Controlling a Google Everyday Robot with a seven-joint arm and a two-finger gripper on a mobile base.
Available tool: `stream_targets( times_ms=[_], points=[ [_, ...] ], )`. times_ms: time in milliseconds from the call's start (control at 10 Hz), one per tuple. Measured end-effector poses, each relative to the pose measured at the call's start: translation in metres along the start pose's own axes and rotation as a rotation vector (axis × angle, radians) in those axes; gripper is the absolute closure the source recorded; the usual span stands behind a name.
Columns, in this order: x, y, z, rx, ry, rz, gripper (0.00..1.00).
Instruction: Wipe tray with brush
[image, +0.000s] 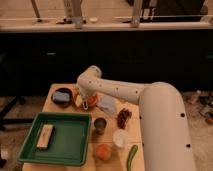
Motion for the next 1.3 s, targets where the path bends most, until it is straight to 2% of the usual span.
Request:
stream_targets(
  times_ms=[300,600,800,900,1100,1300],
  points=[
    [0.002,0.000,0.006,-0.009,0.013,0.001,0.23],
    [0.003,0.001,0.009,-0.019,0.020,-0.005,0.55],
    [0.004,0.000,0.009,-0.018,0.024,-0.007,0.72],
    [0.005,-0.001,0.006,-0.018,0.026,-0.009,0.87],
    [0.007,-0.003,0.003,-0.017,0.032,-0.014,0.99],
    [0.010,-0.004,-0.002,-0.017,0.038,-0.022,1.00]
  ],
)
